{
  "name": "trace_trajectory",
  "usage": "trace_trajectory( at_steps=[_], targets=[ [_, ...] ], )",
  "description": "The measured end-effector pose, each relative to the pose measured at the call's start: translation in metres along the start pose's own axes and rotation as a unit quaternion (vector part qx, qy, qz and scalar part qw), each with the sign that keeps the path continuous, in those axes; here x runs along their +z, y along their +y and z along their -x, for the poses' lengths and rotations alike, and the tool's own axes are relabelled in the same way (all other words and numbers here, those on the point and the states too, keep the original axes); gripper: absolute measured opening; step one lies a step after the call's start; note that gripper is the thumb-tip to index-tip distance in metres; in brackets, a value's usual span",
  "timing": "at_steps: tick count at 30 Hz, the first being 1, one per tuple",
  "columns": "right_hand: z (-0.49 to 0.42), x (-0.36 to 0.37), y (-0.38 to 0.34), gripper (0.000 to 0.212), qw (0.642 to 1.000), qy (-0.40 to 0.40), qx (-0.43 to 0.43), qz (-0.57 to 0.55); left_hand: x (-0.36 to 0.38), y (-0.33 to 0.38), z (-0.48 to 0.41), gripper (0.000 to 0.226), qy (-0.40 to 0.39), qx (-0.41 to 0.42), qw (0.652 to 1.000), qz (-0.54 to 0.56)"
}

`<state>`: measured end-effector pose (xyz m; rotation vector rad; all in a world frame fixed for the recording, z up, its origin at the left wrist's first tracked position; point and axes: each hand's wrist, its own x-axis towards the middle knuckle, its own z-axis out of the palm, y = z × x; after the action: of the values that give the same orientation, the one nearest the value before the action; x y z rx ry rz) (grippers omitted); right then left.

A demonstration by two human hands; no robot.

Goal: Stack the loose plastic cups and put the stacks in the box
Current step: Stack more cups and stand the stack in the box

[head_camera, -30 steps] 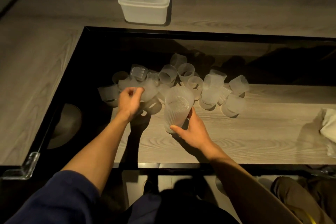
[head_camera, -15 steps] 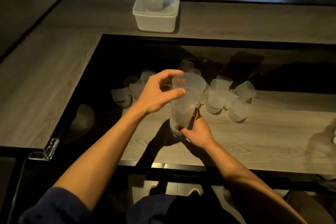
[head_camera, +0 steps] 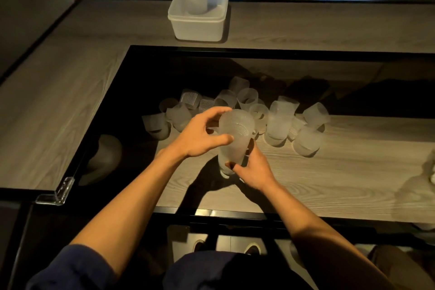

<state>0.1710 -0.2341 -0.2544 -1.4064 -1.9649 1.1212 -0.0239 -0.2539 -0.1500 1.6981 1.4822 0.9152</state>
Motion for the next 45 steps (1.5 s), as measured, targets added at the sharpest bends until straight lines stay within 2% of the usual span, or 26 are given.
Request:
trace_trajectory(
  at_steps=[3,8,11,13,15,17,19,23,26,30,35,38,41,45],
  targets=[
    [-0.001,-0.002,-0.001,0.09,1.0,-0.006,0.012,-0.011,0.0,-0.005,-0.001,0.067,-0.027,-0.002,1.0,0.015],
    [-0.006,-0.009,0.0,0.093,0.999,-0.047,0.019,-0.009,0.006,-0.01,-0.005,0.097,-0.069,-0.007,0.998,-0.002],
    [-0.012,-0.018,0.004,0.105,0.993,-0.095,0.022,0.063,0.018,-0.018,-0.01,0.094,-0.048,-0.003,0.999,-0.011],
    [-0.014,-0.028,0.005,0.098,0.983,-0.106,0.034,0.149,0.024,-0.023,-0.013,0.089,-0.023,0.001,1.0,-0.01],
    [-0.018,-0.041,0.007,0.079,0.975,-0.028,0.037,0.219,0.029,-0.023,-0.015,0.083,0.008,0.001,1.0,-0.006],
    [-0.025,-0.055,0.012,0.06,0.971,0.08,0.042,0.219,0.032,-0.023,-0.019,0.081,0.028,-0.002,1.0,-0.001],
    [-0.036,-0.071,0.014,0.049,0.967,0.144,0.058,0.204,0.033,-0.023,-0.024,0.08,0.037,-0.009,0.999,0.002],
    [-0.061,-0.097,0.023,0.043,0.962,0.198,0.091,0.166,0.034,-0.026,-0.033,0.084,0.057,-0.026,0.998,0.01],
    [-0.076,-0.106,0.027,0.048,0.959,0.23,0.13,0.103,0.035,-0.024,-0.038,0.087,0.068,-0.034,0.997,0.008],
    [-0.089,-0.109,0.025,0.06,0.956,0.22,0.137,0.137,0.035,-0.025,-0.046,0.087,0.055,-0.04,0.998,0.001],
    [-0.1,-0.117,0.021,0.092,0.958,0.141,0.105,0.227,0.033,-0.027,-0.05,0.088,0.044,-0.043,0.998,0.0],
    [-0.107,-0.12,0.023,0.101,0.955,0.094,0.102,0.263,0.033,-0.029,-0.05,0.088,0.036,-0.048,0.998,0.0],
    [-0.109,-0.121,0.026,0.095,0.946,0.069,0.093,0.304,0.033,-0.031,-0.049,0.087,0.04,-0.046,0.998,0.001],
    [-0.109,-0.123,0.025,0.076,0.941,0.088,0.061,0.319,0.034,-0.032,-0.049,0.088,0.042,-0.046,0.998,0.001]
  ],
)
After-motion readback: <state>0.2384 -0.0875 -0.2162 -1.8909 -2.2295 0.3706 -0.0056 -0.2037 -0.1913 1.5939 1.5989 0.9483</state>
